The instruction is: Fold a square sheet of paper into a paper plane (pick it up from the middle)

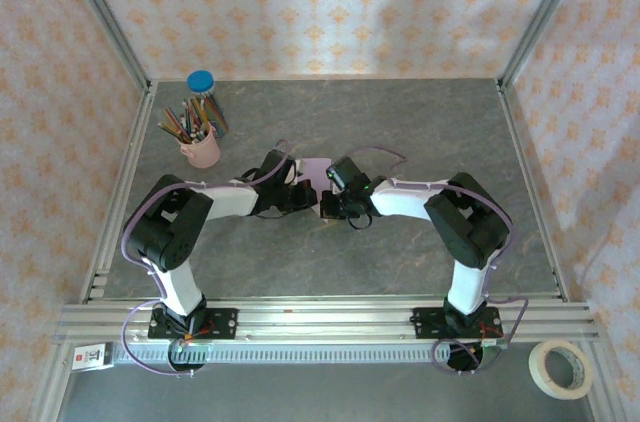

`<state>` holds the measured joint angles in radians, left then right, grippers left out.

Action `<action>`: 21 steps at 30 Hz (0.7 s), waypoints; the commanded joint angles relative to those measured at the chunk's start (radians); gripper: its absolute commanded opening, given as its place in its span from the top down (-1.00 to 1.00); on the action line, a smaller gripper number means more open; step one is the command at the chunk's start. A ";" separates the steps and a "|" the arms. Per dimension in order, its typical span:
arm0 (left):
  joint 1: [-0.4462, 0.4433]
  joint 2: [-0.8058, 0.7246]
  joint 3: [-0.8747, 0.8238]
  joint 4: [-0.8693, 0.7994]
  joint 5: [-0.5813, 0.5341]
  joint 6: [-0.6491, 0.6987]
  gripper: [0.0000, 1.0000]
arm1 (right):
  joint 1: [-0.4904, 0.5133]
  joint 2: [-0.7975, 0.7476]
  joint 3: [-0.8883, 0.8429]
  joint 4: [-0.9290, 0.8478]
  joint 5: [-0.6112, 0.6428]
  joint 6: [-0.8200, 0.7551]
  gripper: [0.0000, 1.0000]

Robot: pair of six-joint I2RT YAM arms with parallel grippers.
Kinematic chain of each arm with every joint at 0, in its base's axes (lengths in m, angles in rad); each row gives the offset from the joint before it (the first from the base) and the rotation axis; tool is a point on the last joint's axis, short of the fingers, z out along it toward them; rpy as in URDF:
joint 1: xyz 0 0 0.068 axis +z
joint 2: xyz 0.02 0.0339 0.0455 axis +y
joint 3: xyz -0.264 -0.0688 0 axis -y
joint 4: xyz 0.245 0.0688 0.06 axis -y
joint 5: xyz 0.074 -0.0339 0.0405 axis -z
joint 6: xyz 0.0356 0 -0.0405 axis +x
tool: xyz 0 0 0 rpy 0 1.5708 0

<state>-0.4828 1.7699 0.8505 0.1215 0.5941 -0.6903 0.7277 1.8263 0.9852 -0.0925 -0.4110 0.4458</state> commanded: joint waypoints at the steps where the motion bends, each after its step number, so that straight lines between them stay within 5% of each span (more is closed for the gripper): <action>1: 0.000 0.021 0.028 -0.016 -0.035 0.008 0.94 | 0.007 0.047 -0.044 -0.070 0.027 -0.001 1.00; 21: 0.048 0.082 0.045 -0.103 -0.132 0.006 0.94 | 0.005 0.061 -0.080 -0.121 0.076 0.006 1.00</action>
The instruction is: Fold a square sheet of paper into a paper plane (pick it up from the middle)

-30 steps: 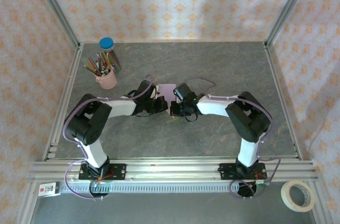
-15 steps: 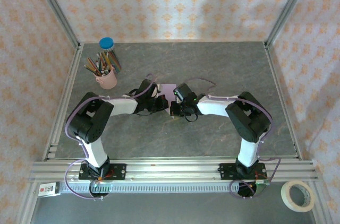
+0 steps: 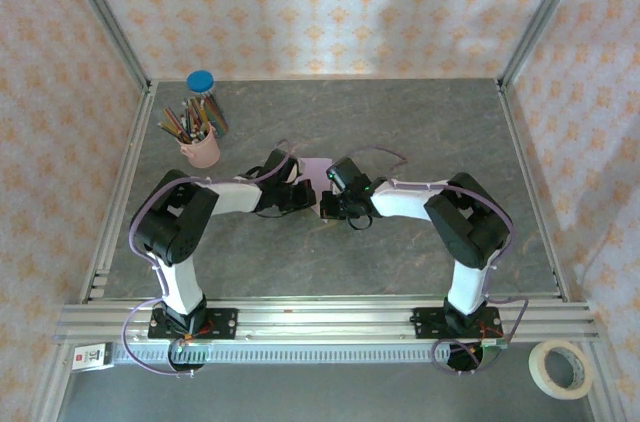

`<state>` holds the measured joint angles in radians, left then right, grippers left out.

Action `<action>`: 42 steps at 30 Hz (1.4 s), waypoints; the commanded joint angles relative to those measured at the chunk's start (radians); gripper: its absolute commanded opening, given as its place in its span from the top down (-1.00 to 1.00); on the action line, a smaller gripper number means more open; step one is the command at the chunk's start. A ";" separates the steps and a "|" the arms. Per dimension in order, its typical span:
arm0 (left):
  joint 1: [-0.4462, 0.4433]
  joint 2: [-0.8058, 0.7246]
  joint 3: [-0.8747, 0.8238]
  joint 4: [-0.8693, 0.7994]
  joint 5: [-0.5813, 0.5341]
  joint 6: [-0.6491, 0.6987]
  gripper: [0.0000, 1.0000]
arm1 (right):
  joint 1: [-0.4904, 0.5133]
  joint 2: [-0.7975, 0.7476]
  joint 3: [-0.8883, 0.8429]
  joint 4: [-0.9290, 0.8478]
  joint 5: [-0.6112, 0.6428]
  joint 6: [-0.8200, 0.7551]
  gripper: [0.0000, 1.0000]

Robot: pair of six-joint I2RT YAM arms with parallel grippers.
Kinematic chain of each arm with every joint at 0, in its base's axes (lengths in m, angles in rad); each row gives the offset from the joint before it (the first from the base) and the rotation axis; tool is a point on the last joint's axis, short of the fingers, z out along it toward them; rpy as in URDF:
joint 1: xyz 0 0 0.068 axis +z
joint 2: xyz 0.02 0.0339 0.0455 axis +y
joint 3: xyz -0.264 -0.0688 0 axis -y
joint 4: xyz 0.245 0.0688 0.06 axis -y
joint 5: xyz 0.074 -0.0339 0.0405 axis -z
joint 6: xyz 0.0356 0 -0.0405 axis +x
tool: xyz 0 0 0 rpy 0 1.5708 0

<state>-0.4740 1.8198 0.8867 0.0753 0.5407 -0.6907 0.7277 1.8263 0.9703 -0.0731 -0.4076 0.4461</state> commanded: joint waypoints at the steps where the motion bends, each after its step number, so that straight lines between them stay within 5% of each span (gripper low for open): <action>1: 0.048 0.033 0.012 -0.055 -0.076 0.009 0.94 | 0.006 0.061 -0.069 -0.144 0.076 0.005 1.00; 14: 0.196 0.079 0.050 -0.057 -0.047 0.074 0.92 | -0.001 0.053 -0.091 -0.166 0.096 -0.003 1.00; 32: 0.248 0.130 0.208 -0.241 -0.102 0.131 0.88 | -0.008 -0.005 -0.098 -0.164 0.015 -0.097 1.00; 42: 0.249 -0.039 0.154 -0.183 -0.063 0.072 0.81 | -0.009 -0.086 -0.047 -0.061 -0.005 -0.113 0.77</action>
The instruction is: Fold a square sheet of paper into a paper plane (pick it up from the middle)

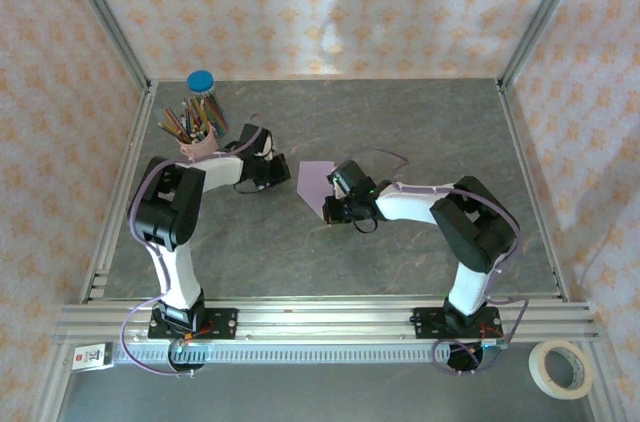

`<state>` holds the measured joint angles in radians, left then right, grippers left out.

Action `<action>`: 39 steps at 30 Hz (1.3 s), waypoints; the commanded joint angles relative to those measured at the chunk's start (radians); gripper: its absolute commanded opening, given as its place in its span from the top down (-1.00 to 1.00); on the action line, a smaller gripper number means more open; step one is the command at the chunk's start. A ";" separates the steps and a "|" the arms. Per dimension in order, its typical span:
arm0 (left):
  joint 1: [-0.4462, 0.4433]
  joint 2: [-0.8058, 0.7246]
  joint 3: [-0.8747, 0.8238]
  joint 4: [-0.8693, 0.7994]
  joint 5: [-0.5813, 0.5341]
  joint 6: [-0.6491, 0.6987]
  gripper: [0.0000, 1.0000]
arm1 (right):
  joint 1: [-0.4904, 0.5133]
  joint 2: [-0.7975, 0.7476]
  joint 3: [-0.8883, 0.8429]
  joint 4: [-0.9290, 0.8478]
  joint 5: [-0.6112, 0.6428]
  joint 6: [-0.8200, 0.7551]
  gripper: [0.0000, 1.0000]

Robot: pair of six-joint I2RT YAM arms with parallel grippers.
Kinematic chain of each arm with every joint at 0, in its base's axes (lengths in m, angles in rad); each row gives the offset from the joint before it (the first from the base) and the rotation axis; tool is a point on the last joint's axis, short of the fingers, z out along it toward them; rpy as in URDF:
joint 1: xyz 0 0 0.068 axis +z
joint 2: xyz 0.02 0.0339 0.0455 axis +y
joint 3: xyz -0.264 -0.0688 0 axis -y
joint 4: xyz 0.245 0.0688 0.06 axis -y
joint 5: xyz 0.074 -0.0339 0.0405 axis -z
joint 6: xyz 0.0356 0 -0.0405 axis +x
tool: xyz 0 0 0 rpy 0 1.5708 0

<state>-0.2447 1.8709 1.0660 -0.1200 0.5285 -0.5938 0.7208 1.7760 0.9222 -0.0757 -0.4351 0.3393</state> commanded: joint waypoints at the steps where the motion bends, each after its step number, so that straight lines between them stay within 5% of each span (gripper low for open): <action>1: 0.021 -0.117 -0.048 0.036 -0.042 -0.041 0.76 | -0.002 -0.060 0.000 -0.017 0.021 0.012 0.68; 9: 0.010 -0.265 -0.232 0.216 0.056 -0.157 0.21 | -0.002 -0.181 -0.115 0.330 0.001 0.265 0.09; 17: -0.020 -0.278 -0.309 0.326 0.133 -0.225 -0.02 | -0.003 -0.074 -0.048 0.257 0.087 0.314 0.15; 31: -0.060 -0.186 -0.317 0.366 0.221 -0.262 -0.04 | -0.017 -0.022 -0.058 0.279 0.095 0.336 0.20; 39: -0.073 -0.153 -0.302 0.323 0.177 -0.257 -0.02 | -0.020 -0.028 -0.073 0.298 0.084 0.345 0.22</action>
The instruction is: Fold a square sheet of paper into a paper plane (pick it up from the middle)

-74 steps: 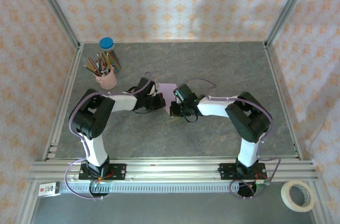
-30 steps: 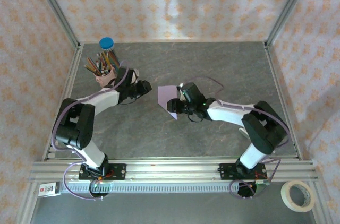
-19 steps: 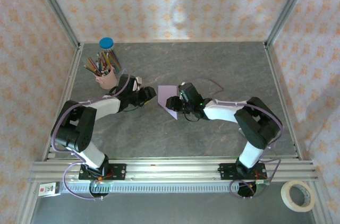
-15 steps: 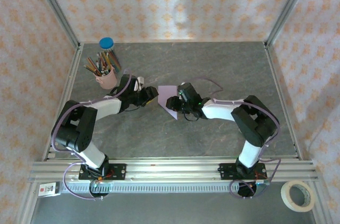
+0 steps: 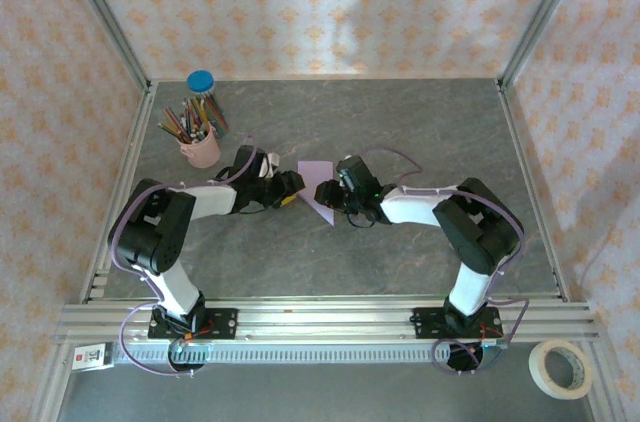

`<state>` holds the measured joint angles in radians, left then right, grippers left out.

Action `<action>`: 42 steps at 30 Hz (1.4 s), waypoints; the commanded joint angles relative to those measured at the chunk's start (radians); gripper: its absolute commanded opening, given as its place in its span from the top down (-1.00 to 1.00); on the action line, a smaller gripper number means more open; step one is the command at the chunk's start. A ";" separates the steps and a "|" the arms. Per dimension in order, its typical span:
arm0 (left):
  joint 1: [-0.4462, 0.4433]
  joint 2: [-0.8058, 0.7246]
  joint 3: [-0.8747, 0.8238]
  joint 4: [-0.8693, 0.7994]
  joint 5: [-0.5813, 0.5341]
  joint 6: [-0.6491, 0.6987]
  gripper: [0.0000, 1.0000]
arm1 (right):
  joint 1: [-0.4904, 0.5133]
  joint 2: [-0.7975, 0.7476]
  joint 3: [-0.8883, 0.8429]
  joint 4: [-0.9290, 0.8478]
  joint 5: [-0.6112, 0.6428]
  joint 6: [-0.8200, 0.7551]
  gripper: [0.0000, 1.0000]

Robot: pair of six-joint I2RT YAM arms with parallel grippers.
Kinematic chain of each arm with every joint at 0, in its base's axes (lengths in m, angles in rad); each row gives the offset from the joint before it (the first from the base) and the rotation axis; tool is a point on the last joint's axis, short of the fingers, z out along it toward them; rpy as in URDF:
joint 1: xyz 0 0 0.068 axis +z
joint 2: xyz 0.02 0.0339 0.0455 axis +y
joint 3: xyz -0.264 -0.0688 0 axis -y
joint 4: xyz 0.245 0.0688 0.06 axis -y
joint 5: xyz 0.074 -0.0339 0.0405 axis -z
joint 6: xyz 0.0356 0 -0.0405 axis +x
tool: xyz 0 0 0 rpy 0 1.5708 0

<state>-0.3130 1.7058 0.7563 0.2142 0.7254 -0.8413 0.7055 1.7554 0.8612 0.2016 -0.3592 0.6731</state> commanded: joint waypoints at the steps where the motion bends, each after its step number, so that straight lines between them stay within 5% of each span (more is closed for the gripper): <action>1: -0.005 0.013 0.010 -0.020 -0.035 -0.008 -0.02 | -0.005 -0.008 -0.013 0.022 0.008 0.011 0.22; 21: -0.015 0.082 0.098 -0.036 0.013 0.027 0.08 | -0.014 -0.029 -0.025 0.020 0.020 0.003 0.31; 42: 0.000 0.171 0.124 0.102 0.300 0.128 0.15 | -0.028 -0.027 -0.046 0.018 0.034 0.010 0.66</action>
<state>-0.3191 1.8717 0.8696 0.2562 0.9688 -0.7502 0.6834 1.7515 0.8295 0.2100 -0.3546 0.6804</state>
